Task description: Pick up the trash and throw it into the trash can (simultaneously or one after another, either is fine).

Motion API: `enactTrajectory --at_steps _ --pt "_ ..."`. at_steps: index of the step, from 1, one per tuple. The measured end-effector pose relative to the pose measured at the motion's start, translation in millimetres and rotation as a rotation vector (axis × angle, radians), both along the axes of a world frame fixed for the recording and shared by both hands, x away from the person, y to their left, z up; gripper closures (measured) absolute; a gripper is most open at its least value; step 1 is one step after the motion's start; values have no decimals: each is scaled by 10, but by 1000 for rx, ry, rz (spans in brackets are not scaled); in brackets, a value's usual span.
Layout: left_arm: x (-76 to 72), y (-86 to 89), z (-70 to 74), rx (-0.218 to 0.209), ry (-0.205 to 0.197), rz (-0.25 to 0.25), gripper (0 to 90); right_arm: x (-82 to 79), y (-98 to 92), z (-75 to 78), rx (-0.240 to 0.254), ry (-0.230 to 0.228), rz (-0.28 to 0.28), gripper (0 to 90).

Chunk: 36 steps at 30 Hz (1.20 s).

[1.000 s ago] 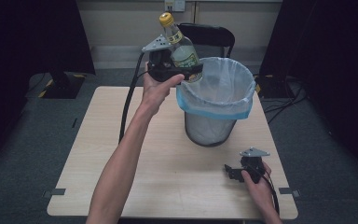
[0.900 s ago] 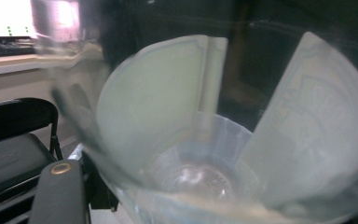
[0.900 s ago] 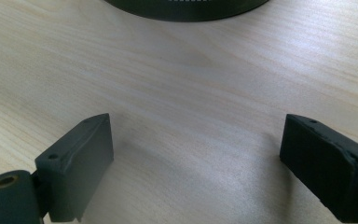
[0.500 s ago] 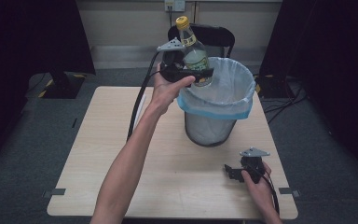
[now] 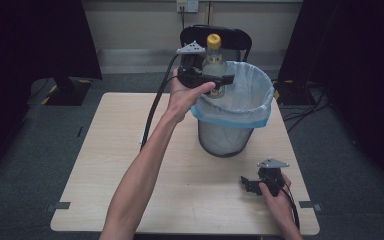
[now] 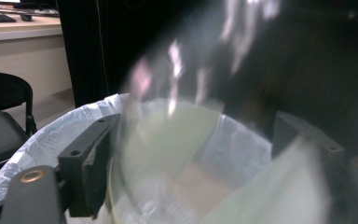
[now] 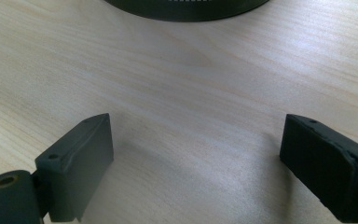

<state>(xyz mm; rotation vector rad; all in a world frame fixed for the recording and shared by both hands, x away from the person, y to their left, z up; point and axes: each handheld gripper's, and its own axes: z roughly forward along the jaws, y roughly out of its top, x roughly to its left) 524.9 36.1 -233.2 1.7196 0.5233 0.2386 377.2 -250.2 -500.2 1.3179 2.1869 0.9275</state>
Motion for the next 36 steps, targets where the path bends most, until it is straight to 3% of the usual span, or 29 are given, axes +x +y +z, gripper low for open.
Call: enactTrajectory --at_steps 1,3,4,8,19,27,31,36 --pt "3 5 -3 0 -6 -2 208 0 0 1 1 1 1 85" --pt "0 47 29 -89 3 -46 261 0 -1 0 1 1 1 85" --pt "-21 34 55 -55 -22 -29 253 0 0 0 0 0 0 86" --pt "-76 60 133 -63 -49 -35 254 -1 0 -1 0 0 0 90" --pt "-52 267 108 -61 -56 8 235 -3 -5 0 3 0 2 92" --pt "-54 377 60 -60 -45 22 232 -5 -3 1 1 -1 2 93" --pt "-42 496 20 -56 -20 26 248 -5 -4 0 2 0 2 93" --pt "-31 729 -48 -65 -1 67 241 -4 -4 0 3 0 2 93"
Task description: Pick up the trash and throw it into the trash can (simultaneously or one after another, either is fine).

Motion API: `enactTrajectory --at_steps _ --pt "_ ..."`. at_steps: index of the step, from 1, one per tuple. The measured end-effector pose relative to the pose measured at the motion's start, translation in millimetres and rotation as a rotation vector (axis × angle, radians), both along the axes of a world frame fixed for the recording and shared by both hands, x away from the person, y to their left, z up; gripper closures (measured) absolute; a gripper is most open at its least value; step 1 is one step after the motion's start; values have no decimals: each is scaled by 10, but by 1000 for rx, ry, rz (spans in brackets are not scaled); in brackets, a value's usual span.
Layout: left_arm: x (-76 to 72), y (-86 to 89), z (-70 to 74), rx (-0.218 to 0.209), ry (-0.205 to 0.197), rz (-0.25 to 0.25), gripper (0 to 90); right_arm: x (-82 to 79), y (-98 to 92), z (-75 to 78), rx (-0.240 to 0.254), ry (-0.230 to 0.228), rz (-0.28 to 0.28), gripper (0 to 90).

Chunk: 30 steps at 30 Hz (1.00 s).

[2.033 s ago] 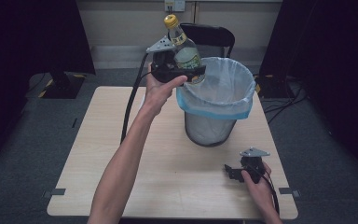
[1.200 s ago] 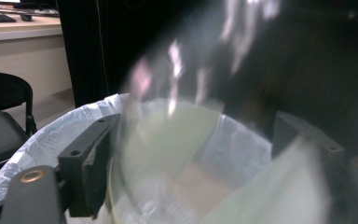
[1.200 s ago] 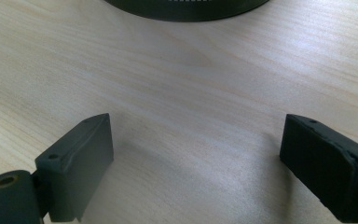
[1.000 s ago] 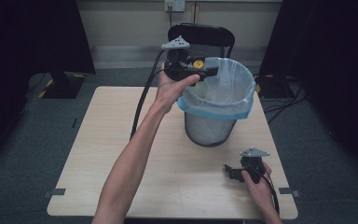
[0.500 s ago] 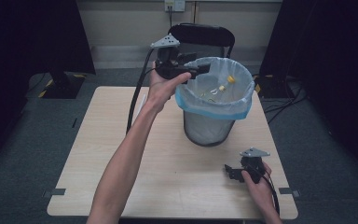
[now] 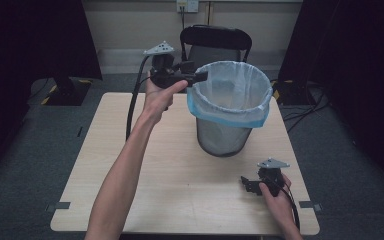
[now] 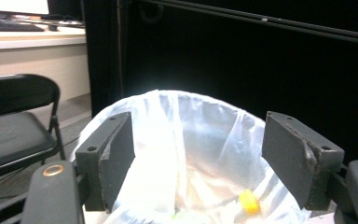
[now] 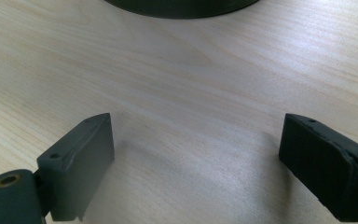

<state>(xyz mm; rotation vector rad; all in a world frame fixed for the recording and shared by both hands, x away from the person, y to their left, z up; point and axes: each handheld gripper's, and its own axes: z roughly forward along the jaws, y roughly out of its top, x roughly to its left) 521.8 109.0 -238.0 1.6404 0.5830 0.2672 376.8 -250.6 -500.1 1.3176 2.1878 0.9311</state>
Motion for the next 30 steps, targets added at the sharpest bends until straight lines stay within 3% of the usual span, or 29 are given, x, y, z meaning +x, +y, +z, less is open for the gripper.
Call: enactTrajectory --at_steps 8,14,24,30 --pt "-24 246 -39 2 11 39 226 0 0 0 0 0 0 93" --pt "-52 477 -105 2 19 89 274 0 0 0 0 0 0 93" --pt "-79 778 -341 40 48 162 285 0 0 0 0 0 0 93" --pt "-63 942 -536 25 92 212 306 0 1 0 0 0 0 93"
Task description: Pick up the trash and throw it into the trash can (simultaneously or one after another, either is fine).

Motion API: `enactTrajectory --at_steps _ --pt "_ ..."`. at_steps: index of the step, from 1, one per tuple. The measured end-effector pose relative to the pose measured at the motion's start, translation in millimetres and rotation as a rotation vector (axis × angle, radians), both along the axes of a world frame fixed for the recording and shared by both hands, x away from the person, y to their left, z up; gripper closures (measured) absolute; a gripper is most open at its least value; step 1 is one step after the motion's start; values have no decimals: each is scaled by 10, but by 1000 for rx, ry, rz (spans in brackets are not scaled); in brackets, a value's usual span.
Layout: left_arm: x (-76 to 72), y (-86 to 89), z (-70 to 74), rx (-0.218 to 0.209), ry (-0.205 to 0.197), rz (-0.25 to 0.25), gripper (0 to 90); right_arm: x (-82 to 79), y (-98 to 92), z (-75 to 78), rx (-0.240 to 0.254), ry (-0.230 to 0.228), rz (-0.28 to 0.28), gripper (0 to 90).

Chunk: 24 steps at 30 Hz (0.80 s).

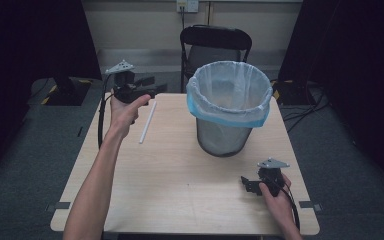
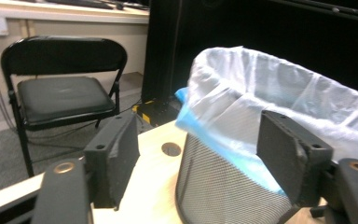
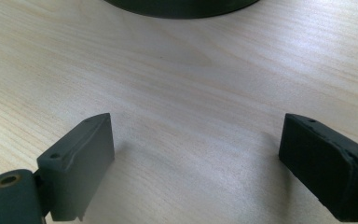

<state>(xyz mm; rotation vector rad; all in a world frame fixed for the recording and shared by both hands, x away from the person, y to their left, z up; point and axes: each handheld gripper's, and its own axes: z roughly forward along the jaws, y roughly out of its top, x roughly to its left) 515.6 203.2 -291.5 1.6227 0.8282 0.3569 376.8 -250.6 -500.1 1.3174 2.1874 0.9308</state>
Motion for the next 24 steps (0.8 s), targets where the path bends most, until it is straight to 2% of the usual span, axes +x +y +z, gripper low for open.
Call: enactTrajectory --at_steps 4,11,16,17,19,24 --pt "9 91 -120 9 24 34 287 0 0 0 0 0 0 93" --pt "-54 291 -301 65 69 77 272 0 0 0 0 0 0 93" --pt "-56 414 -483 101 128 101 274 0 0 0 0 0 0 93" --pt "-45 437 -564 117 141 105 290 0 0 0 0 0 0 93" --pt "-40 442 -603 127 151 109 289 0 0 0 0 0 0 93" --pt "-29 463 -780 183 177 130 283 0 0 0 1 0 0 93"
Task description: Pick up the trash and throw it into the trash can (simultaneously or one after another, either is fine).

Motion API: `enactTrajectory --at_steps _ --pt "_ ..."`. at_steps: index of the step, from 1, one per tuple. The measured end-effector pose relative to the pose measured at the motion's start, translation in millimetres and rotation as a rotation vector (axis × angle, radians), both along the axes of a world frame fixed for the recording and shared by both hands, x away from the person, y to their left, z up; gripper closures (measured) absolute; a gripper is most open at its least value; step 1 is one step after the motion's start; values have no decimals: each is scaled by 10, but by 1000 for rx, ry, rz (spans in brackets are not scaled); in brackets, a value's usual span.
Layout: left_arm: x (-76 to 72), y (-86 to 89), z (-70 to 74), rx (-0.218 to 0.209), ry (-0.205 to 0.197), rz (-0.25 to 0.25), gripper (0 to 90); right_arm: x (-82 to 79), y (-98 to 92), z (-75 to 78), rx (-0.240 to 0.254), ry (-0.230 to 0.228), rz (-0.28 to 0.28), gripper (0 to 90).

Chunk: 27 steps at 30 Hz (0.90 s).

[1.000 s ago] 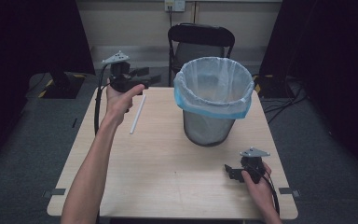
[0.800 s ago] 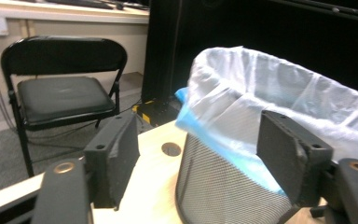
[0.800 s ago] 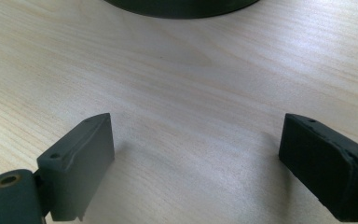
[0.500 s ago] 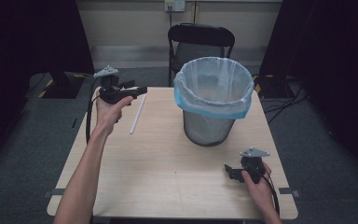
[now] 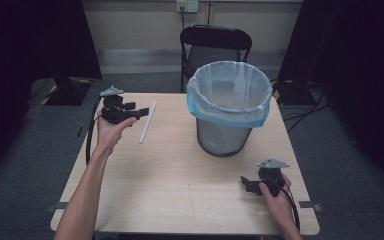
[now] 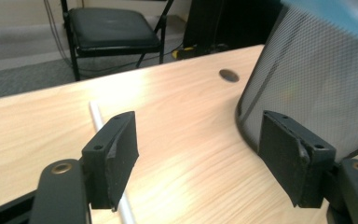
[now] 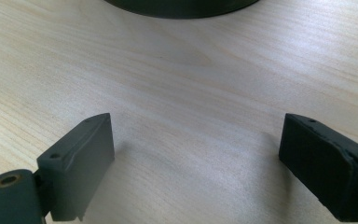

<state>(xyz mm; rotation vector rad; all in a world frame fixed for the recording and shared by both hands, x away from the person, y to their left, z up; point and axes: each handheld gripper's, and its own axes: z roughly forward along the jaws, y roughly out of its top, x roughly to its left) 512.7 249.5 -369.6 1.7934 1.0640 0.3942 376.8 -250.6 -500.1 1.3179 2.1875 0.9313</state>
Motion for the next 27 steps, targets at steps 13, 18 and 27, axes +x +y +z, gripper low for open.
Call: enactTrajectory --at_steps 13,18,27 --pt "-17 46 -377 75 68 32 328 0 0 0 0 0 0 93" --pt "31 56 -557 70 163 17 336 0 0 0 0 0 0 93" --pt "98 91 -751 133 192 24 364 1 -1 0 0 0 0 93"
